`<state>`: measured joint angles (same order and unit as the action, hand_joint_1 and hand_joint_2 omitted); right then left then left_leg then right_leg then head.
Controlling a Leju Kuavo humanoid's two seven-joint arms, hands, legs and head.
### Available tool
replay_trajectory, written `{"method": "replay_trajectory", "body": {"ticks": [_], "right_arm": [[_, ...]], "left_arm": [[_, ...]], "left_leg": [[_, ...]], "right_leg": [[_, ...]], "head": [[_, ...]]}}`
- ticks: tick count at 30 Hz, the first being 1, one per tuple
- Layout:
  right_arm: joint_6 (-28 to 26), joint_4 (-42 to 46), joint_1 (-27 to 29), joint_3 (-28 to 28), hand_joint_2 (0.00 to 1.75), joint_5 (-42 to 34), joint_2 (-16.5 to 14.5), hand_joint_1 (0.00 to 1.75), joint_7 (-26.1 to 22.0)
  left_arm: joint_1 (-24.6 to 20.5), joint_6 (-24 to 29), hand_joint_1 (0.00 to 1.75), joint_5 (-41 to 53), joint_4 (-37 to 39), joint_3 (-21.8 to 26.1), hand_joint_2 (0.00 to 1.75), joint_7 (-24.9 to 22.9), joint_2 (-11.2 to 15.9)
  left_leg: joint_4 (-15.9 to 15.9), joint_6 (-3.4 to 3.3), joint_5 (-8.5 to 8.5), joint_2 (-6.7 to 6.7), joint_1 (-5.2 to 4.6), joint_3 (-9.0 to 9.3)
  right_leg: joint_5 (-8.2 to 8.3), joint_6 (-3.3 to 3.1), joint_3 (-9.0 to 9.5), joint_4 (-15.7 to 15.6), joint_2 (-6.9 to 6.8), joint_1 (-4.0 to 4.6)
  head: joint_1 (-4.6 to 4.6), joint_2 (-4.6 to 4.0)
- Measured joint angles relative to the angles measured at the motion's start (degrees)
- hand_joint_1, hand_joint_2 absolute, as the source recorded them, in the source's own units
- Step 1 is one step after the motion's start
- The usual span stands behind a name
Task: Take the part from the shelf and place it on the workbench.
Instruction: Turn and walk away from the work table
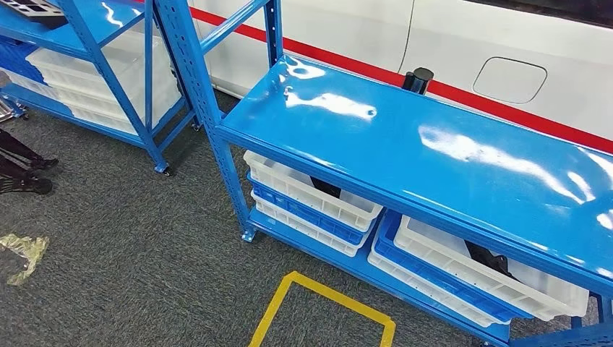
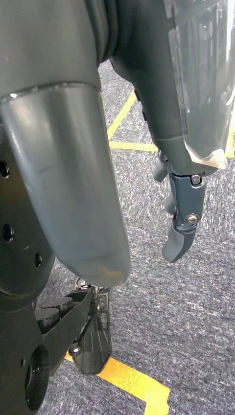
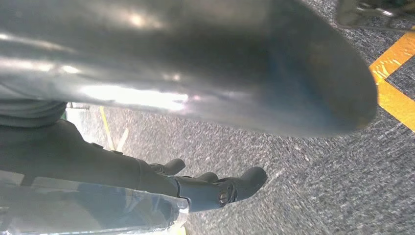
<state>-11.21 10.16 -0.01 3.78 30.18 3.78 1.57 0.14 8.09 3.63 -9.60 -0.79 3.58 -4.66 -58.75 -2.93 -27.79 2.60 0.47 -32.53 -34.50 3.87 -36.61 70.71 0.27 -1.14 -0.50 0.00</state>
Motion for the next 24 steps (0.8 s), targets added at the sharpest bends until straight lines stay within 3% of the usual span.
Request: {"method": "replay_trajectory", "body": {"ticks": [3, 5, 7, 9, 11, 12, 13, 14, 16, 18, 19, 20, 22, 24], "right_arm": [[0.0, 0.0, 0.0, 0.0, 0.0, 0.0, 0.0, 0.0, 0.0], [0.0, 0.0, 0.0, 0.0, 0.0, 0.0, 0.1, 0.0, 0.0], [0.0, 0.0, -0.2, 0.0, 0.0, 0.0, 0.1, 0.0, 0.0], [-0.1, 0.0, -0.4, 0.0, 0.0, 0.1, 0.0, 0.0, -0.1], [-0.1, 0.0, -0.3, 0.1, 0.0, 0.1, 0.0, 0.0, -0.1], [-0.1, 0.0, -0.3, 0.2, 0.0, 0.1, 0.0, 0.0, -0.1], [-0.1, 0.0, -0.3, 0.3, 0.0, 0.0, 0.0, 0.0, -0.1], [-0.1, 0.0, -0.3, 0.4, 0.0, 0.0, 0.0, 0.0, -0.1], [-0.1, 0.0, -0.3, 0.7, 0.0, 0.0, -0.1, 0.0, -0.1], [-0.1, 0.0, -0.4, 1.0, 0.0, 0.0, -0.1, 0.0, -0.1], [-0.1, 0.0, -0.3, 1.0, 0.0, 0.0, -0.1, 0.0, -0.1], [-0.2, 0.0, -0.2, 1.1, 0.0, 0.0, -0.1, 0.0, -0.2], [-0.2, 0.0, -0.2, 1.1, 0.0, 0.0, -0.2, 0.0, -0.2], [-0.2, 0.0, -0.4, 1.2, 0.0, 0.1, -0.1, 0.0, -0.2]], "left_arm": [[0.0, 0.0, 0.0, 0.0, 0.0, 0.0, 0.0, 0.0, 0.0], [0.0, 0.0, 0.0, 0.0, 0.0, 0.0, 0.0, 0.0, 0.0], [-0.1, 0.1, 0.0, 0.1, 0.0, 0.0, 0.0, 0.1, -0.1], [-0.1, 0.6, 0.0, 0.4, 0.0, 0.0, 0.0, 0.4, 0.0], [0.0, 1.0, 0.0, 0.6, 0.0, 0.0, 0.0, 0.6, 0.0], [0.1, 1.2, 0.0, 0.6, 0.0, 0.0, 0.0, 0.7, 0.0], [0.1, 1.3, 0.0, 0.6, 0.0, 0.0, 0.0, 0.7, 0.0], [0.1, 1.5, 0.0, 0.6, 0.0, 0.0, 0.0, 0.8, 0.0], [0.1, 1.7, 0.0, 0.6, 0.0, 0.0, 0.0, 0.9, 0.1], [0.0, 1.8, 0.0, 0.6, 0.0, 0.0, 0.0, 1.0, 0.1], [0.0, 1.8, 0.0, 0.7, 0.0, 0.0, 0.0, 1.0, 0.1], [-0.1, 1.9, 0.0, 0.7, 0.0, 0.0, 0.0, 1.0, 0.1], [-0.1, 1.9, 0.0, 0.7, 0.0, 0.0, 0.0, 1.0, 0.1], [0.0, 1.9, 0.0, 0.8, 0.0, 0.0, 0.0, 1.0, 0.0]], "left_leg": [[0.0, 0.01, -0.01, 0.02, 0.0, 0.03], [0.0, 0.21, -0.26, 0.39, -0.01, 0.44], [-0.4, 1.28, -1.39, 0.9, -0.21, 1.2], [-7.7, 2.8, -6.14, -0.71, -0.12, -1.51], [-15.7, 3.49, -9.56, -2.51, 0.21, -5.43], [-15.6, 3.54, -8.59, -2.57, 0.29, -5.66], [-13.1, 3.57, -6.51, -2.79, 0.45, -4.75], [-9.1, 3.6, -4.05, -3.6, 0.72, -3.1], [-2.1, 3.57, -1.22, -6.51, 1.15, -0.07], [-0.3, 3.05, -1.25, -7.75, 1.03, 0.74], [-0.1, 2.53, -1.16, -7.01, 0.89, 0.93], [0.2, 1.96, -1.02, -6.2, 0.81, 1.19], [0.9, 0.85, -0.61, -4.59, 0.76, 1.78], [1.1, 0.22, -0.56, -2.88, 0.46, 1.92]], "right_leg": [[0.17, 0.03, 0.13, -0.3, -0.03, 0.0], [2.45, 0.26, 2.3, -5.4, -1.41, 0.05], [5.39, -0.69, 4.76, -11.3, -2.49, 0.08], [6.34, -2.38, 5.29, -12.6, -0.78, -0.23], [6.46, -2.92, 5.49, -12.6, 1.43, -0.56], [6.44, -2.9, 5.57, -12.6, 2.18, -0.61], [6.4, -2.85, 5.7, -12.6, 2.99, -0.7], [6.34, -2.72, 5.8, -12.6, 3.78, -0.79], [6.19, -2.21, 5.64, -12.6, 5.17, -0.63], [6.3, -1.37, 5.08, -12.8, 6.4, -0.55], [6.46, -0.85, 4.91, -13.0, 7.09, -0.55], [6.49, -0.49, 4.74, -13.0, 7.06, -0.65], [5.21, -0.44, 3.48, -10.5, 4.53, -0.43], [2.07, -1.01, -0.21, -3.3, 1.27, -0.21]], "head": [[0.01, 0.0], [0.05, 0.0], [0.01, 0.0], [-0.15, 0.0], [-0.22, 0.0], [-0.22, 0.0], [-0.24, 0.0], [-0.26, 0.0], [-0.26, 0.01], [-0.25, 0.01], [-0.22, 0.01], [-0.22, 0.0], [0.02, 0.0], [0.42, 0.0]]}}
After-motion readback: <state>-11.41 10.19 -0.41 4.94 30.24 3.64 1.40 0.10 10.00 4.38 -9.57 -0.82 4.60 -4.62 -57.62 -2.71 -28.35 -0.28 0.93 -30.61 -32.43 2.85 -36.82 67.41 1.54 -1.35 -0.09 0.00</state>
